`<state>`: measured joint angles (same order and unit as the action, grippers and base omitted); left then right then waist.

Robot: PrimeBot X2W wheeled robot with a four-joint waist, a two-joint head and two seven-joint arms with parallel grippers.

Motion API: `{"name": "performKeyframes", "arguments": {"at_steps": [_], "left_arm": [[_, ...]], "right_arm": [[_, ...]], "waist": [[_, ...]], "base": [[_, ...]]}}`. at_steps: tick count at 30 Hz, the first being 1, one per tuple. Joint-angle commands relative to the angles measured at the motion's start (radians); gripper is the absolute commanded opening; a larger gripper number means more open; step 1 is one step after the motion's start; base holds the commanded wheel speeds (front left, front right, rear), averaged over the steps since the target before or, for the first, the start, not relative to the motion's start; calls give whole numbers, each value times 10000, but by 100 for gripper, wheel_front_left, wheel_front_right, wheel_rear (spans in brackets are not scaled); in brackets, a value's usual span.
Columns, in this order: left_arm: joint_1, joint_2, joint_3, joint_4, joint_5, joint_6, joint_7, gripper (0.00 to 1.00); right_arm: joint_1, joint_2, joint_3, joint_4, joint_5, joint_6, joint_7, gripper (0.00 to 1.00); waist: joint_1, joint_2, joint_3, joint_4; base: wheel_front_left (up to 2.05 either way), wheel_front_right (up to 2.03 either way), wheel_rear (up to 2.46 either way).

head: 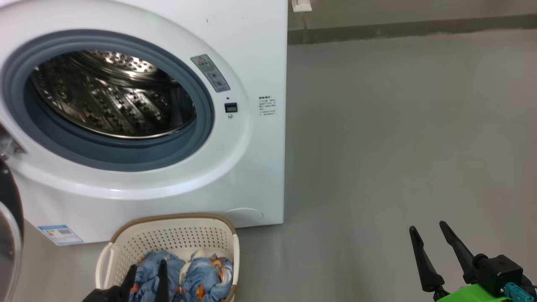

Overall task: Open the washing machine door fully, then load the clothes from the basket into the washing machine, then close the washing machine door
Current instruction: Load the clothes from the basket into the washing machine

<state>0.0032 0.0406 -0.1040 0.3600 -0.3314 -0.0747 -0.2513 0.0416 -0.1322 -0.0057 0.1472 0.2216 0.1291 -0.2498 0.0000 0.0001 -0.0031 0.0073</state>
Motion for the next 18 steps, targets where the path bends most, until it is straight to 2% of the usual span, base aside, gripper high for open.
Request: {"name": "performKeyframes", "arguments": {"at_steps": [1,12,18], "left_arm": [[-499,97,251,-95,-20,65,-105,100],[-1809,97,-361,1815,-120,-66,-105,100],[-2850,129,-259,3210,-89,-105,-105,100]], "right_arm": [[-214,-173,237,-235,44,16,-120,100],[-531,-521,444,-458,-7,16,-120,100],[-672,-711,511,-622,118,16,-120,100]], "waist": [[0,-1,206,-113],[0,-1,1898,-610],[0,-1,2991,-1100]], "base": [[0,0,0],[0,0,0],[0,0,0]]}}
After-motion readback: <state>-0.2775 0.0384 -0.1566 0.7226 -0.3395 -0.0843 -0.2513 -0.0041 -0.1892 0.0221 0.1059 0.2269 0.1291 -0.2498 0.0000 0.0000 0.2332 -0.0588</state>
